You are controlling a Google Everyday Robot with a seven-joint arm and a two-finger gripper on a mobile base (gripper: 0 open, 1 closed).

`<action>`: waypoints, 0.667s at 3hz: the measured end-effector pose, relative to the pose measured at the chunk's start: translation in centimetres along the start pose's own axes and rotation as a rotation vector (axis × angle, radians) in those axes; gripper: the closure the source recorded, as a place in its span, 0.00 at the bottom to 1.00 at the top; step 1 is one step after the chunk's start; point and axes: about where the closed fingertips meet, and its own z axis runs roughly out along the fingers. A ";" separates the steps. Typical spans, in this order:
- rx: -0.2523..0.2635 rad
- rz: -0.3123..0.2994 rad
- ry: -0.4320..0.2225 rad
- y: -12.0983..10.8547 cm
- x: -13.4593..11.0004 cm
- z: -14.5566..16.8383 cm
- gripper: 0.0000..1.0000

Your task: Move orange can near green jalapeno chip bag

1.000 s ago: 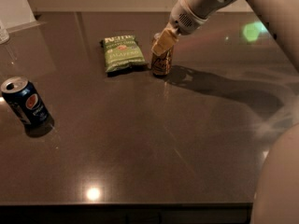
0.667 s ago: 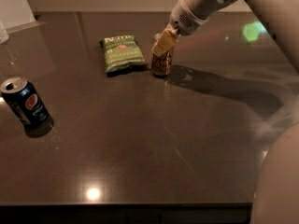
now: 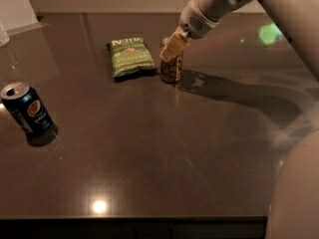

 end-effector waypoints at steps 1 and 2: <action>-0.004 -0.001 0.001 0.1 0.0 0.2 0.00; -0.004 -0.001 0.001 0.1 0.0 0.3 0.00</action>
Offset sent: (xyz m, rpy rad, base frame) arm 0.0001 0.0016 -0.0018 -0.0003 0.0028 0.0026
